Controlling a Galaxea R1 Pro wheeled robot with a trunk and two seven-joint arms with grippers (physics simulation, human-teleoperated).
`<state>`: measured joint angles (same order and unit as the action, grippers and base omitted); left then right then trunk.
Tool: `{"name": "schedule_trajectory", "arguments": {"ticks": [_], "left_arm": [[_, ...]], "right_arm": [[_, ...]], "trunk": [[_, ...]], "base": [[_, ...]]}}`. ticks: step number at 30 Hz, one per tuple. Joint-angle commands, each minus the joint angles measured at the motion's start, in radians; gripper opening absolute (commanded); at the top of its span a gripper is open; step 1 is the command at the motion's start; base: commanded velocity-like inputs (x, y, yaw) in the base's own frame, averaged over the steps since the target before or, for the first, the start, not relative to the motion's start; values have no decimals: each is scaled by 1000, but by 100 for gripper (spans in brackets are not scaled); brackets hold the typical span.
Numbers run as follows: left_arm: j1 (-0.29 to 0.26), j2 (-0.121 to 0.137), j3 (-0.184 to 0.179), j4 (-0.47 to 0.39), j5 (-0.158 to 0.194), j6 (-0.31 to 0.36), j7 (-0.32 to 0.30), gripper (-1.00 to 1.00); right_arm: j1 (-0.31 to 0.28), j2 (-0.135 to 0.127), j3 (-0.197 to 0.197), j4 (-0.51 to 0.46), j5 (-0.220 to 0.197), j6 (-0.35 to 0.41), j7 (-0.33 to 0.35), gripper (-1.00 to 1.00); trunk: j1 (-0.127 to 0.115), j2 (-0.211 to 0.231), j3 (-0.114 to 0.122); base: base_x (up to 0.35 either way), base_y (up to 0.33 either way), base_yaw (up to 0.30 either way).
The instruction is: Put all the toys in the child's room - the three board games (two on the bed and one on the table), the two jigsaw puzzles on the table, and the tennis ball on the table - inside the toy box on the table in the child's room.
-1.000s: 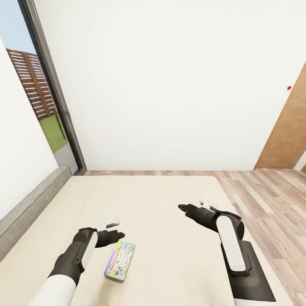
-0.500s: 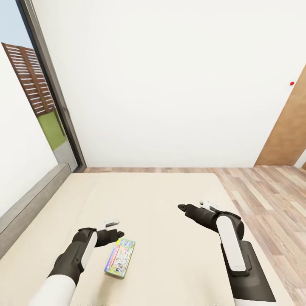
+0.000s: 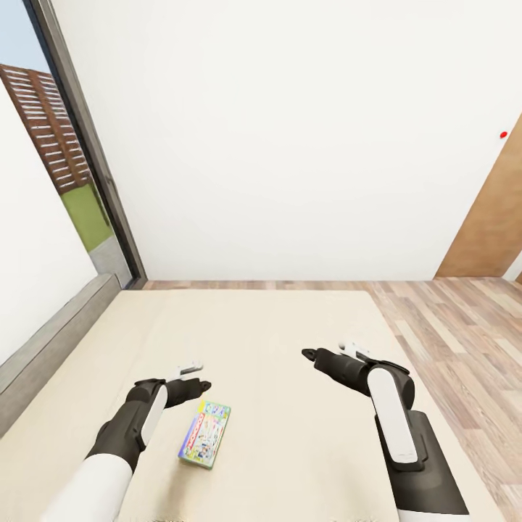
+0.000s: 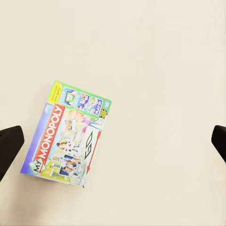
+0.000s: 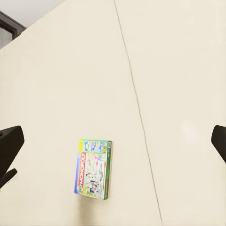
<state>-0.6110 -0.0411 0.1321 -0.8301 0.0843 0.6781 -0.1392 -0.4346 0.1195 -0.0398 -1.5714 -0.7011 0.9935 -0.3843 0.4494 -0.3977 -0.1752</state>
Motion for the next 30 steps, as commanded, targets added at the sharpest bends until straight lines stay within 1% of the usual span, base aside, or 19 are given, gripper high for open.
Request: {"name": "schedule_trajectory", "arguments": {"ticks": [1, 6, 8, 9, 15, 18, 19, 22, 26, 30], "left_arm": [[-10, -1, 4, 10, 6, 3, 1, 100], [-66, 1, 4, 77, 5, -22, 12, 100], [-93, 2, 3, 107, 4, -36, 18, 100], [-120, 3, 3, 138, 4, -51, 24, 100], [-197, 5, 2, 230, 2, -83, 42, 100], [-223, 6, 2, 267, -3, -104, 52, 100], [-233, 6, 3, 285, -11, -123, 60, 100], [-243, 5, 3, 300, -28, -147, 76, 100], [-249, 5, 4, 310, -52, -161, 100, 100], [-256, 4, 4, 313, -63, -169, 111, 100]], "right_arm": [[-1, 0, -1, -1, -11, 3, -9, 100], [-1, -1, -2, -1, -11, 4, -10, 100], [-1, -1, -2, -1, -11, 3, -9, 100], [-1, -1, -2, -1, -11, 3, -9, 100], [-1, -1, -2, -1, -11, 3, -9, 100], [-1, -2, -2, -1, -11, 3, -9, 100], [-1, -2, -3, -1, -11, 4, -10, 100], [-1, -3, -3, -1, -11, 4, -10, 100], [-1, -3, -3, -1, -11, 4, -10, 100], [-1, -2, -3, 1, -11, 3, -10, 100]], "trunk": [[1, -2, -4], [1, -2, -12], [1, -2, -15], [1, -2, -17], [1, -2, -27], [1, -2, -32], [1, -2, -34], [1, -2, -38], [1, -2, -45], [1, -2, -52]], "base": [[0, 0, 0], [0, 0, 0], [0, 0, 0], [0, 0, 0], [0, 0, 0], [0, 0, 0], [0, 0, 0], [0, 0, 0], [0, 0, 0], [0, 0, 0]]}}
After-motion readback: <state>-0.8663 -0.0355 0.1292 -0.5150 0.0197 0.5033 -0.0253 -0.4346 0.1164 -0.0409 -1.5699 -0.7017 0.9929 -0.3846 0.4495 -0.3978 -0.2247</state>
